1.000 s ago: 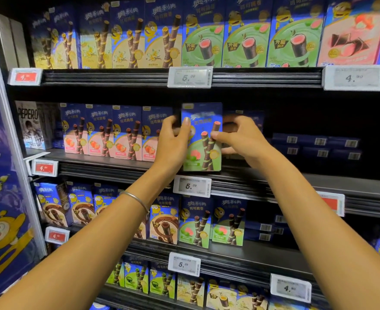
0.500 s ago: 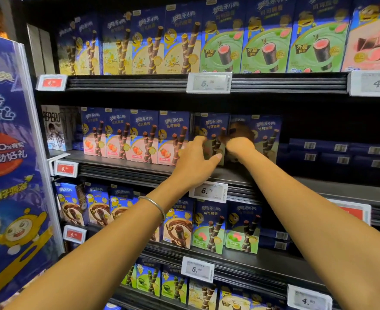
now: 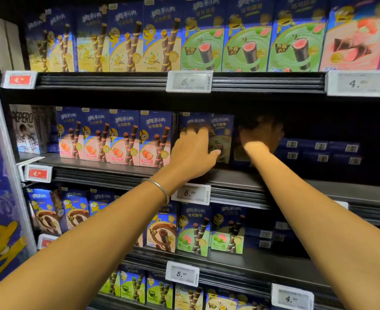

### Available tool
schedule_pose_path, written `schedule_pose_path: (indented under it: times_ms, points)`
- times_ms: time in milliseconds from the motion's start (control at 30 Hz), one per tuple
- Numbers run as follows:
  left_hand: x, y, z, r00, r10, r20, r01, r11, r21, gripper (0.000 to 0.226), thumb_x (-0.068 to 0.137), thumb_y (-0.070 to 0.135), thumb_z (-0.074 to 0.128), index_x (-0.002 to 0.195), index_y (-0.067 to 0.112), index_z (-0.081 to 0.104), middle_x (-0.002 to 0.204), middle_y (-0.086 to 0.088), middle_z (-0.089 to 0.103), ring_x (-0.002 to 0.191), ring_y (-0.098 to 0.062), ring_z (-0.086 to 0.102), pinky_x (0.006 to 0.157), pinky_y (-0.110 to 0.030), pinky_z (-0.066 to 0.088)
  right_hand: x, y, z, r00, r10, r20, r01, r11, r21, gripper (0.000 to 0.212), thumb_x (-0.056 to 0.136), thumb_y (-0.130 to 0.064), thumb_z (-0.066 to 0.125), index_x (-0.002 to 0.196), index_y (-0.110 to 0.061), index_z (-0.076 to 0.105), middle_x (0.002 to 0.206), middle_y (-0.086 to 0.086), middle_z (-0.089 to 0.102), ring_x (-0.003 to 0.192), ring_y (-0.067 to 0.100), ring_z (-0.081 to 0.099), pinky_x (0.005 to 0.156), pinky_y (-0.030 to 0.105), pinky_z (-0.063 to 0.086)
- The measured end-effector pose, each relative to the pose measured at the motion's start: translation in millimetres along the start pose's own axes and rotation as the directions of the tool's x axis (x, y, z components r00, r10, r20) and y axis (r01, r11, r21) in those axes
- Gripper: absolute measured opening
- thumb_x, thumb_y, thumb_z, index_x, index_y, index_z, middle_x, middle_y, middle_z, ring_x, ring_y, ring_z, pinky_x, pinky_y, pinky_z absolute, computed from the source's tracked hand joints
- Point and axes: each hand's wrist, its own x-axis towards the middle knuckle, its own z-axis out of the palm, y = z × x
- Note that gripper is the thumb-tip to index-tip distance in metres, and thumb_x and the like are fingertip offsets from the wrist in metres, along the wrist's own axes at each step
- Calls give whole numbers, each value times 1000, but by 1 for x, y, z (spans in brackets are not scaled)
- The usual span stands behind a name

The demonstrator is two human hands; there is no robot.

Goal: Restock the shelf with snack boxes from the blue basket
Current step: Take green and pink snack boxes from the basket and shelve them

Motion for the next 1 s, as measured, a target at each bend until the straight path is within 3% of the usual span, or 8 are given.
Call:
schedule_pose_path:
  times_ms: [100,200,267,400,533,767,900,1000]
  points:
    - [21,13,-9,999,26,21,-28,993,112,41,95,46,66,120,15,58,122,-17,63,114,-41,62,86,-45,50,18,25,-4,965,190,183,-179,981,-71,75,92,-51,62,148,-5,42,152,25,39,140,44,38,112,51,37]
    - [44,21,-20,980,-34,195,2,987,163,21,96,39,63,103,24,50,112,-12,56,118,-40,61,94,-44,47,25,38,0,892,55,448,-28,997,-66,44,102,-28,52,137,-1,55,142,24,54,128,39,52,104,42,43]
    - [59,25,-22,942,-77,328,4,976,216,23,101,40,60,117,24,58,135,-18,60,133,-42,54,112,-48,43,26,43,2,863,11,505,3,1000,-26,37,103,-20,50,133,-1,59,137,23,57,123,38,56,96,38,45]
    - [75,21,-18,946,-75,317,1,974,228,51,97,41,73,137,13,57,159,-21,45,135,-40,49,120,-48,37,34,43,-1,865,12,501,-41,998,47,38,100,-22,56,131,-2,59,134,20,59,120,35,57,97,37,48]
    - [88,14,-10,985,64,160,-119,925,362,113,79,59,85,165,21,21,170,-16,22,157,-44,22,128,-56,25,45,44,-7,938,0,347,-76,976,204,42,94,-30,65,129,-6,62,127,17,65,116,36,63,97,44,53]
    - [96,4,-5,980,37,194,-115,907,406,103,81,59,83,159,19,28,161,-19,37,148,-45,38,121,-58,36,43,49,-5,903,60,425,-245,884,397,24,90,-24,72,112,-20,66,121,7,68,105,26,66,79,34,56]
    - [94,0,-7,979,58,194,-142,880,454,102,85,58,81,162,21,25,162,-18,39,148,-46,40,120,-59,37,40,56,-3,906,87,414,-277,862,425,32,81,-12,80,109,-13,64,119,13,68,112,32,65,101,49,52]
    - [91,-2,-9,980,69,187,-152,865,479,97,86,56,80,161,24,27,162,-17,36,149,-45,36,121,-61,35,35,53,-3,910,90,404,-264,879,398,26,81,-13,81,101,-18,65,113,8,69,102,26,68,90,39,56]
